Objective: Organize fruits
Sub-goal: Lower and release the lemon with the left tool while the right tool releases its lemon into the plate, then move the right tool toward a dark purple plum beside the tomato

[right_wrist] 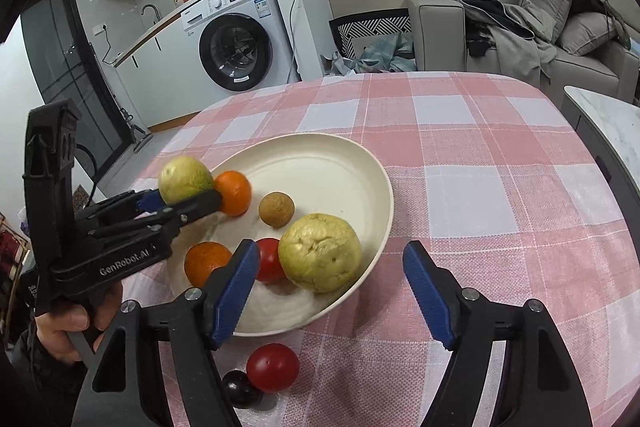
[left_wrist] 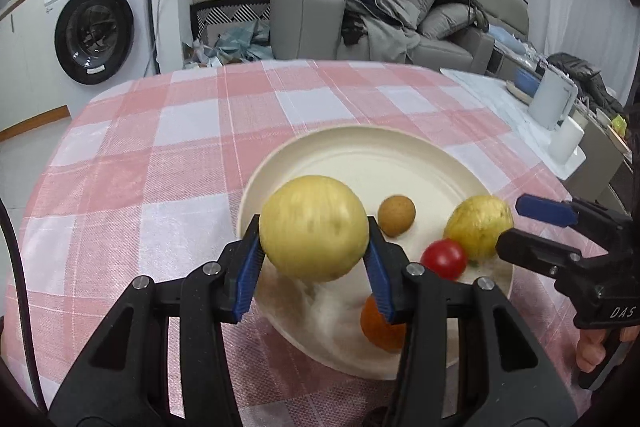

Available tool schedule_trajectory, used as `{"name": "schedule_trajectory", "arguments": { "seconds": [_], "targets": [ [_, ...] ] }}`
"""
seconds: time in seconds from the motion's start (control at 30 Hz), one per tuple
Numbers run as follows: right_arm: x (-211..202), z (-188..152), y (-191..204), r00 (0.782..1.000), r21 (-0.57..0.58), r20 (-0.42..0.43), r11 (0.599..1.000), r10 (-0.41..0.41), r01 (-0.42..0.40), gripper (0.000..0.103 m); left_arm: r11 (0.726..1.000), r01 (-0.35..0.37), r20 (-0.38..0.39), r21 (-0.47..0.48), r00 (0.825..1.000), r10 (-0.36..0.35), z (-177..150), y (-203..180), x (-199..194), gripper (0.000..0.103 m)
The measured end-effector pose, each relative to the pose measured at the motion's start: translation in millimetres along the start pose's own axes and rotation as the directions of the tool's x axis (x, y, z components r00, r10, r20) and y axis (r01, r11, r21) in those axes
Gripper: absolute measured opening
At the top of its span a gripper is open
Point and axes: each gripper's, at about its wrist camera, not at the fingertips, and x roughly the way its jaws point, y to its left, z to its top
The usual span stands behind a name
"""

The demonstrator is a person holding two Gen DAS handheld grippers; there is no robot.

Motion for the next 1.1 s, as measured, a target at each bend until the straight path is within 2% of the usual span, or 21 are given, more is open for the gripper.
{"name": "schedule_trajectory", "arguments": {
  "seconds": [0.3, 0.37, 0.47, 0.5, 0.53, 0.6, 0.7, 0.93, 1.1],
  "targets": [
    [-3, -2, -1, 1.000, 0.003, -0.001, 1.000, -0.005, 0.005, 0.076, 1.000, -0.007, 0.030, 0.020, 1.000, 0.006, -6, -4, -13, 0.045],
    [-5, -4, -2, 1.000, 0.002, -0.001, 1.000, -0.009, 0.009, 0.080, 1.000, -0.009, 0.028, 0.022, 1.000, 0.008, -8, -6, -19, 0.047],
    [-11, -7, -4, 1.000, 0.002, 0.001, 1.000, -0.015, 0.015, 0.091, 0.999, -0.015, 0.035, 0.033, 0.999, 0.014, -11, -10, -30, 0.067],
    [-12, -8, -4, 1.000, -0.002, -0.003, 1.000, -0.021, 0.021, 0.093, 0.999, -0.024, 0.046, 0.035, 0.999, 0.023, -12, -12, -36, 0.078],
    [-14, -10, -3, 1.000, -0.013, -0.008, 1.000, -0.028, 0.027, 0.097, 0.999, -0.029, 0.057, 0.037, 0.998, 0.026, -14, -14, -42, 0.084],
    [-18, -15, -2, 0.999, -0.040, -0.012, 0.998, -0.045, 0.044, 0.102, 0.999, -0.023, 0.070, 0.041, 0.997, 0.021, -19, -16, -55, 0.085],
    [-25, -21, 0, 0.998, -0.058, 0.001, 0.996, -0.066, 0.065, 0.103, 0.999, -0.025, 0.075, 0.027, 0.997, 0.023, -27, -17, -71, 0.102],
    [-37, -34, 10, 0.996, -0.100, -0.047, 0.992, -0.076, 0.071, 0.103, 0.999, -0.031, 0.074, -0.022, 0.997, 0.032, -54, -11, -98, 0.102],
    [-36, -40, 15, 0.994, -0.122, -0.070, 0.990, -0.083, 0.074, 0.103, 0.998, -0.059, 0.079, -0.011, 0.995, 0.060, -70, -14, -108, 0.102]
  ]
}}
